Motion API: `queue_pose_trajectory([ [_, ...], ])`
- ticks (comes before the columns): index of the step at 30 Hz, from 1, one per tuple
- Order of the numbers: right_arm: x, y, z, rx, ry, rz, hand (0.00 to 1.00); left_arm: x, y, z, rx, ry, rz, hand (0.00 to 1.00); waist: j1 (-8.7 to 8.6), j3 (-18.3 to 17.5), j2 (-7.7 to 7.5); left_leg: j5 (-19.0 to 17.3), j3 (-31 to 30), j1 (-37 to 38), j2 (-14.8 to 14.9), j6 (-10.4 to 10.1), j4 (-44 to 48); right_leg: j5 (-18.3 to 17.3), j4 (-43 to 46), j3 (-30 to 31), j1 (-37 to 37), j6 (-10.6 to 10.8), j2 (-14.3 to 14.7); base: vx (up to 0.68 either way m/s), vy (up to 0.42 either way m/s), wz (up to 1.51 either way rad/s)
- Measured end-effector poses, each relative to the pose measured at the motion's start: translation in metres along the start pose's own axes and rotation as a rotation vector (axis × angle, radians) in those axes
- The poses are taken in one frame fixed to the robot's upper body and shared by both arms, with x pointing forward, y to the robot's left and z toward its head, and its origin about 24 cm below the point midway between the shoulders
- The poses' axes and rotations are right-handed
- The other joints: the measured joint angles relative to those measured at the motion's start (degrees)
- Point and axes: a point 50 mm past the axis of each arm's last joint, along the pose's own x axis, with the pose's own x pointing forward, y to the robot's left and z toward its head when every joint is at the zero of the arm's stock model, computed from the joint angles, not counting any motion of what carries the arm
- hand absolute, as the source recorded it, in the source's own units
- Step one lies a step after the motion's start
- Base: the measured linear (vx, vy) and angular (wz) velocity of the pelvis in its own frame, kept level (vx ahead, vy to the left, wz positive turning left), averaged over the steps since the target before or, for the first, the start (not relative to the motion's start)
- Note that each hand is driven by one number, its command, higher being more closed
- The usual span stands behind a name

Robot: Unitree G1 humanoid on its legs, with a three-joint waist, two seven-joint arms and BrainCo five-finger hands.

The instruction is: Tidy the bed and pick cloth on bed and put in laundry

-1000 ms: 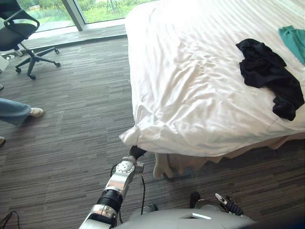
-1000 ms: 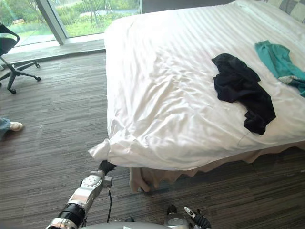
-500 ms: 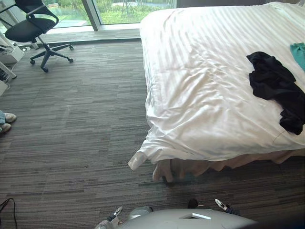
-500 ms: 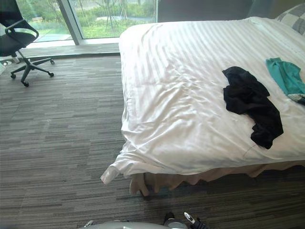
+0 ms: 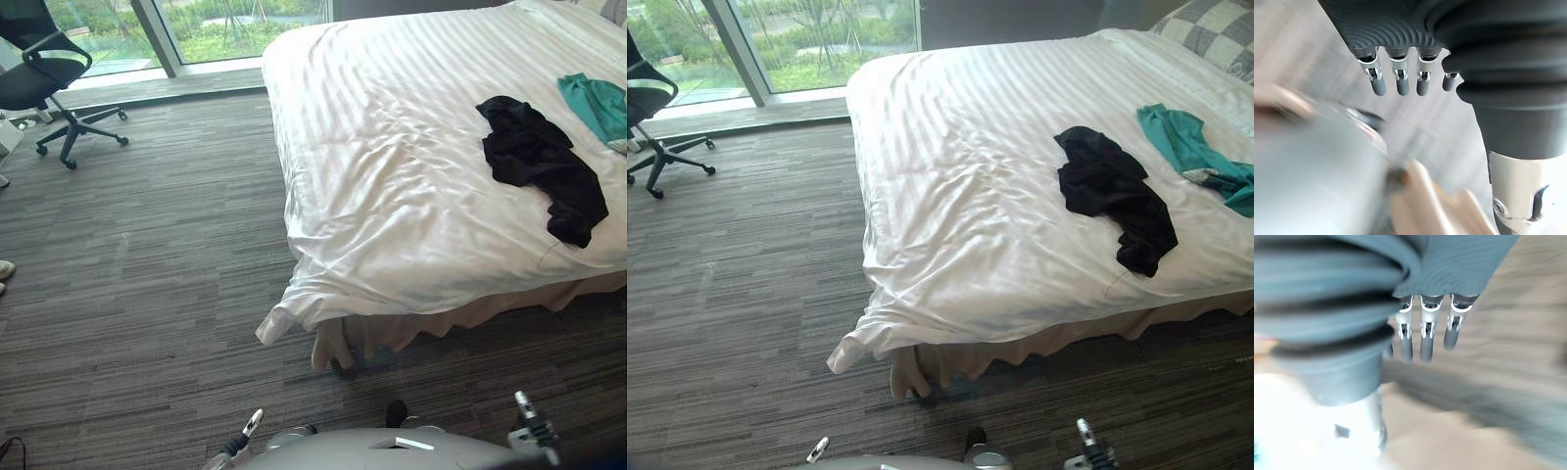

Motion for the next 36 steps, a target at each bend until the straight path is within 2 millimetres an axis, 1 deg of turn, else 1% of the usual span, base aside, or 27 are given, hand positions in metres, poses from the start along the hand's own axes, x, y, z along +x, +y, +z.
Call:
queue_pose_trajectory([
  [1, 0.005, 0.018, 0.030, -0.035, -0.122, 0.085, 1.00, 0.001, -0.008, 0.006, 0.008, -0.036, -0.030, 0.00, -0.06, -0.1, -0.18, 0.0, 0.0, 0.0, 0.1, 0.0, 0.0, 0.0, 0.0, 0.0, -0.2, 0.0, 0.1, 0.11, -0.016, -0.02],
  [2, 0.006, 0.028, 0.045, -0.052, -0.178, 0.132, 1.00, 0.001, -0.011, 0.008, 0.013, -0.049, -0.041, 0.00, -0.10, 0.0, -0.29, 0.0, 0.0, 0.0, 0.1, 0.0, 0.0, 0.0, 0.0, 0.0, -0.3, 0.0, 0.1, 0.09, -0.007, -0.03],
  [4, 0.005, 0.066, 0.088, -0.140, -0.348, 0.318, 1.00, 0.001, -0.019, 0.011, 0.042, -0.075, -0.065, 0.00, -0.26, -0.3, -1.01, 0.0, -0.1, 0.0, 0.1, 0.0, 0.0, 0.0, 0.0, 0.0, -0.3, 0.0, 0.1, 0.03, 0.000, -0.02],
  [5, 0.004, 0.076, 0.093, -0.161, -0.373, 0.362, 1.00, 0.001, -0.019, 0.012, 0.045, -0.082, -0.067, 0.00, -0.20, -0.3, -1.39, 0.0, -0.1, 0.0, 0.1, -0.1, 0.0, 0.0, 0.0, -0.1, -0.2, 0.0, 0.1, 0.00, 0.000, 0.00],
  [6, 0.001, 0.096, 0.101, -0.182, -0.409, 0.448, 1.00, 0.001, -0.020, 0.013, 0.055, -0.088, -0.070, 0.00, 0.16, -0.3, -2.14, 0.1, -0.2, 0.0, 0.1, -0.1, 0.0, 0.0, 0.0, -0.2, -0.2, 0.0, 0.1, 0.01, -0.003, 0.06],
  [7, -0.004, 0.118, 0.106, -0.211, -0.442, 0.545, 1.00, 0.001, -0.019, 0.011, 0.059, -0.083, -0.068, 0.00, 0.37, -0.4, -2.65, 0.1, -0.3, 0.0, 0.1, -0.2, 0.0, 0.0, 0.0, -0.5, -0.1, 0.0, 0.1, 0.01, -0.003, 0.09],
  [8, -0.008, 0.130, 0.107, -0.237, -0.460, 0.601, 1.00, 0.001, -0.019, 0.010, 0.060, -0.081, -0.066, 0.00, 0.36, -0.4, -2.79, 0.2, -0.4, 0.0, 0.0, -0.1, 0.0, 0.0, 0.0, -0.8, 0.1, 0.0, 0.0, -0.01, 0.000, 0.20],
  [9, -0.021, 0.160, 0.111, -0.300, -0.505, 0.746, 1.00, 0.001, -0.019, 0.011, 0.078, -0.088, -0.053, 0.00, 0.34, -0.5, -2.88, 0.3, -1.3, 0.0, -0.2, 0.1, 0.0, 0.0, 0.0, -1.7, 0.5, 0.0, -0.3, -0.02, 0.002, 0.20],
  [10, -0.023, 0.166, 0.112, -0.315, -0.513, 0.774, 1.00, 0.001, -0.019, 0.011, 0.080, -0.089, -0.051, 0.00, 0.36, -0.5, -2.88, 0.4, -1.6, 0.0, -0.3, 0.1, 0.0, 0.0, 0.0, -1.8, 0.6, 0.0, -0.4, -0.03, 0.007, 0.27],
  [11, -0.033, 0.192, 0.113, -0.369, -0.535, 0.898, 1.00, 0.001, -0.018, 0.010, 0.088, -0.091, -0.044, 0.00, 0.67, -0.5, -2.87, 0.5, -1.9, 0.0, -0.5, 0.3, -0.1, 0.0, 0.0, -2.3, 0.8, 0.0, -0.6, -0.05, 0.007, 0.21],
  [12, -0.041, 0.214, 0.114, -0.405, -0.553, 1.001, 1.00, 0.001, -0.016, 0.009, 0.088, -0.090, -0.034, 0.00, 1.27, -0.5, -2.90, 0.7, -2.3, -0.2, -0.7, 0.4, -0.1, 0.0, 0.0, -2.8, 0.8, 0.0, -0.8, -0.06, 0.007, 0.22],
  [13, -0.047, 0.226, 0.114, -0.415, -0.563, 1.054, 1.00, 0.000, -0.015, 0.008, 0.087, -0.089, -0.028, 0.00, 1.76, -0.5, -2.91, 0.9, -2.6, -0.2, -0.8, 0.4, -0.3, 0.0, 0.0, -3.1, 0.9, 0.1, -0.9, -0.07, 0.000, 0.23],
  [15, -0.068, 0.271, 0.119, -0.457, -0.598, 1.243, 1.00, -0.001, -0.009, 0.005, 0.088, -0.085, -0.009, 0.00, 2.67, -0.4, -2.97, 2.3, -4.5, -0.2, -1.3, 0.4, -1.9, 0.0, 0.0, -4.8, 1.1, 0.1, -1.3, -0.10, -0.021, 0.38],
  [16, -0.073, 0.281, 0.119, -0.464, -0.599, 1.279, 1.00, -0.001, -0.007, 0.005, 0.090, -0.086, -0.005, 0.00, 2.87, -0.4, -3.08, 2.7, -5.1, -0.2, -1.3, 0.5, -2.3, 0.0, 0.0, -5.3, 1.2, 0.1, -1.3, -0.09, -0.027, 0.45],
  [18, -0.085, 0.315, 0.117, -0.498, -0.569, 1.398, 1.00, -0.001, -0.003, 0.011, 0.097, -0.103, 0.004, 0.00, 4.61, 0.1, -3.95, 4.2, -6.9, -0.3, -1.3, 0.5, -3.6, 0.0, 0.0, -6.9, 1.5, 0.1, -1.3, -0.10, -0.039, 0.45],
  [22, -0.102, 0.355, 0.104, -0.537, -0.448, 1.554, 1.00, -0.003, 0.004, 0.007, 0.097, -0.095, 0.016, 0.00, 7.47, 0.2, -4.54, 5.5, -10.4, -1.7, -1.7, 0.7, -3.7, 0.0, 0.0, -10.1, 1.9, 0.1, -1.7, -0.08, -0.023, 0.45],
  [23, -0.103, 0.360, 0.102, -0.537, -0.428, 1.563, 1.00, -0.003, 0.004, 0.007, 0.097, -0.092, 0.014, 0.00, 7.83, 0.2, -4.54, 5.7, -11.2, -1.9, -1.8, 0.8, -3.7, 0.0, 0.0, -10.8, 2.0, 0.1, -1.8, -0.05, 0.005, 0.53],
  [25, -0.107, 0.376, 0.099, -0.510, -0.364, 1.574, 1.00, -0.004, 0.005, 0.009, 0.101, -0.101, -0.008, 0.00, 9.73, 1.8, -4.25, 6.5, -13.2, -2.5, -2.2, 1.0, -3.7, 0.0, 0.0, -12.7, 2.6, 0.2, -2.3, -0.07, 0.010, 0.48],
  [26, -0.110, 0.381, 0.100, -0.514, -0.359, 1.583, 1.00, -0.003, 0.004, 0.010, 0.103, -0.105, -0.015, 0.00, 10.08, 2.3, -4.24, 6.8, -13.6, -3.5, -2.3, 1.1, -3.5, 0.0, 0.0, -12.9, 2.2, 0.2, -2.4, -0.12, 0.012, 0.46],
  [27, -0.117, 0.392, 0.106, -0.526, -0.373, 1.597, 1.00, -0.003, -0.002, 0.017, 0.106, -0.126, -0.048, 0.00, 10.45, 4.5, -3.68, 7.0, -14.6, -5.8, -2.5, 1.2, -2.4, 0.1, 0.4, -14.1, 0.9, 0.2, -2.7, -0.14, 0.021, 0.46],
  [28, -0.124, 0.405, 0.120, -0.524, -0.409, 1.598, 1.00, -0.001, -0.014, 0.029, 0.111, -0.158, -0.100, 0.00, 11.16, 7.4, -3.28, 7.1, -15.6, -8.4, -2.5, 1.2, -0.6, -0.8, 4.0, -14.8, -2.1, -0.2, -3.5, -0.13, 0.031, 0.43],
  [29, -0.127, 0.412, 0.127, -0.522, -0.426, 1.591, 1.00, 0.000, -0.021, 0.035, 0.115, -0.176, -0.133, 0.00, 11.45, 9.3, -2.77, 7.1, -15.9, -9.8, -2.5, 1.2, 0.2, -1.6, 6.3, -14.9, -3.9, -0.3, -4.0, -0.15, 0.051, 0.35],
  [31, -0.134, 0.430, 0.158, -0.523, -0.480, 1.539, 1.00, -0.001, -0.051, 0.059, 0.131, -0.249, -0.260, 0.00, 12.30, 15.9, -0.65, 8.4, -17.4, -14.9, -3.4, 1.2, 2.1, -4.4, 14.9, -15.7, -10.9, -0.9, -6.9, -0.18, 0.060, 0.35],
  [32, -0.132, 0.432, 0.164, -0.526, -0.483, 1.520, 1.00, -0.002, -0.058, 0.063, 0.141, -0.261, -0.288, 0.00, 12.68, 17.1, -0.07, 8.9, -17.5, -15.8, -3.7, 1.3, 2.1, -5.0, 16.7, -15.8, -12.5, -1.1, -7.6, -0.19, 0.056, 0.29],
  [33, -0.123, 0.432, 0.173, -0.526, -0.467, 1.469, 1.00, -0.002, -0.070, 0.066, 0.162, -0.264, -0.340, 0.00, 13.62, 18.1, 0.99, 10.1, -17.7, -18.4, -4.3, 2.0, 2.1, -5.9, 19.8, -15.7, -16.2, -1.2, -9.1, -0.13, 0.037, 0.14],
  [34, -0.117, 0.430, 0.176, -0.533, -0.461, 1.442, 1.00, -0.002, -0.074, 0.066, 0.174, -0.262, -0.362, 0.00, 14.13, 18.3, 1.43, 10.4, -17.6, -19.7, -4.6, 2.0, 2.2, -6.2, 21.1, -15.7, -18.1, -1.3, -9.7, -0.10, 0.031, 0.15],
  [36, -0.094, 0.417, 0.191, -0.540, -0.437, 1.321, 1.00, -0.004, -0.093, 0.072, 0.206, -0.271, -0.432, 0.00, 15.81, 19.9, 3.65, 11.5, -17.8, -24.1, -5.7, 2.5, 2.9, -7.0, 25.0, -15.6, -23.5, -1.9, -11.8, -0.03, 0.007, 0.13],
])
